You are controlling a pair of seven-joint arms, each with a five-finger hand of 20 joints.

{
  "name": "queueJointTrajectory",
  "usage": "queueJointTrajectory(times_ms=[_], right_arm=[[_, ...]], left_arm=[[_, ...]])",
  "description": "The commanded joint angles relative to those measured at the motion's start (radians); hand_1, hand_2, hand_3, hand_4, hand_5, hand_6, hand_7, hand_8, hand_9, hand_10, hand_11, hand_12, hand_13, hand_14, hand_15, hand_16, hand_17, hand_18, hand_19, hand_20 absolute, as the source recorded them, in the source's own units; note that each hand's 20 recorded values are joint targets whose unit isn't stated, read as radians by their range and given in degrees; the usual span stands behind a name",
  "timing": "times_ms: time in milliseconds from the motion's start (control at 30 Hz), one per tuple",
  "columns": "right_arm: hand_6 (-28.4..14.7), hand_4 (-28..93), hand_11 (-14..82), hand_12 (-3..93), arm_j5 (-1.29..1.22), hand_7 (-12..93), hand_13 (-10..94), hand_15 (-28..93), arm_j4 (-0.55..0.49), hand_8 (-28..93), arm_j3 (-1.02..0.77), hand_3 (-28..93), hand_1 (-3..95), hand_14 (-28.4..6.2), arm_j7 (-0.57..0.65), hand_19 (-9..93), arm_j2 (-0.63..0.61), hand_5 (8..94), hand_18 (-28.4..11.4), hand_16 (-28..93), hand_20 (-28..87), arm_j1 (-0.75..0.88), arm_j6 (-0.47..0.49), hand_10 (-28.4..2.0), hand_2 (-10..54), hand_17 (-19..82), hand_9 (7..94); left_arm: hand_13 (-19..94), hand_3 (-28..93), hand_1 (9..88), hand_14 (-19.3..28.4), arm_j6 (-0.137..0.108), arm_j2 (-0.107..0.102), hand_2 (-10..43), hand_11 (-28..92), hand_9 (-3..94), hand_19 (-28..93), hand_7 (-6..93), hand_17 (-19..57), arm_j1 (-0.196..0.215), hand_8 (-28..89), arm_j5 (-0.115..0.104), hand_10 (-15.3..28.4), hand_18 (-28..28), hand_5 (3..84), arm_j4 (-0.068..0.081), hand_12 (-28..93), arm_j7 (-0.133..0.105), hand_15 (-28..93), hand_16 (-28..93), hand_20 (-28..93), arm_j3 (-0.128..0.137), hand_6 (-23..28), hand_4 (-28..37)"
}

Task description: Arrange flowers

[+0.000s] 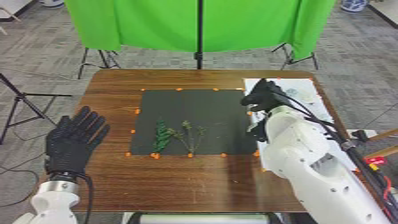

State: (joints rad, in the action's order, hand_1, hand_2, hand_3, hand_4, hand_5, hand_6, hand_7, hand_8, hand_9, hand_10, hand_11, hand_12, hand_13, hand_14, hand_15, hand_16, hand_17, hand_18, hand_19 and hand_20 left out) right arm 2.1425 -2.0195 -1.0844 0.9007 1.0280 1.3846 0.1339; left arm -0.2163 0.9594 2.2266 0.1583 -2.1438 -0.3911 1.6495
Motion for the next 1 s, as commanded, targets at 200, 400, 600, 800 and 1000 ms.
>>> queueJointTrajectory(times_ms=[200,400,600,800,1000], right_arm=[[-9.4,-20,15.0,18.0,-0.024,9,34,52,0.183,-9,0.059,72,34.9,-26.1,0.052,68,-0.081,58.1,-28.4,13,15,-0.116,0.037,-25.2,-9.5,16,52.9],[-12.0,-21,14.9,17.9,-0.022,7,31,51,0.221,-9,0.102,72,31.9,-26.9,0.054,67,-0.078,59.1,-28.4,12,15,-0.137,0.107,-25.8,-9.5,15,53.3],[-15.0,-22,15.0,18.2,-0.019,5,30,51,0.276,-9,0.179,69,28.5,-27.8,0.032,67,-0.082,59.5,-28.4,12,16,-0.188,0.170,-26.8,-9.5,14,53.2],[-15.8,-23,14.9,18.3,-0.038,5,29,52,0.322,-9,0.191,68,27.7,-27.9,0.028,67,-0.070,58.8,-28.4,12,17,-0.206,0.182,-27.0,-9.5,14,53.0],[-10.6,-24,17.0,18.4,0.010,13,34,52,0.353,-7,0.216,73,37.4,-24.9,-0.003,68,-0.057,60.7,-28.0,11,17,-0.192,0.168,-24.7,-9.5,16,55.0]], left_arm=[[33,73,30.6,14.0,0.013,0.020,12.5,29,42.4,34,21.2,-3.1,0.002,-10,-0.024,14.5,14.3,48.4,-0.008,13,0.007,43,-6,14,-0.013,6.6,-28.3],[33,73,30.6,14.0,0.004,0.021,12.9,29,42.4,34,21.2,-3.2,-0.004,-10,-0.014,14.6,14.3,48.6,-0.008,13,0.006,43,-6,14,-0.019,6.7,-28.3],[33,73,30.6,13.9,-0.004,0.023,13.0,29,42.5,34,21.3,-3.1,-0.013,-11,-0.016,14.6,14.3,48.7,-0.005,13,0.008,44,-6,14,-0.025,6.8,-28.3],[33,73,30.6,14.0,0.012,0.026,13.2,29,42.5,34,21.3,-3.0,-0.015,-11,-0.015,14.5,14.3,48.8,-0.006,13,0.019,44,-6,14,-0.029,6.8,-28.3],[33,73,30.6,14.0,0.010,0.034,13.3,29,42.5,34,21.3,-3.0,-0.015,-11,-0.019,14.6,14.2,48.7,-0.001,13,0.029,44,-6,14,-0.033,6.9,-28.3]])
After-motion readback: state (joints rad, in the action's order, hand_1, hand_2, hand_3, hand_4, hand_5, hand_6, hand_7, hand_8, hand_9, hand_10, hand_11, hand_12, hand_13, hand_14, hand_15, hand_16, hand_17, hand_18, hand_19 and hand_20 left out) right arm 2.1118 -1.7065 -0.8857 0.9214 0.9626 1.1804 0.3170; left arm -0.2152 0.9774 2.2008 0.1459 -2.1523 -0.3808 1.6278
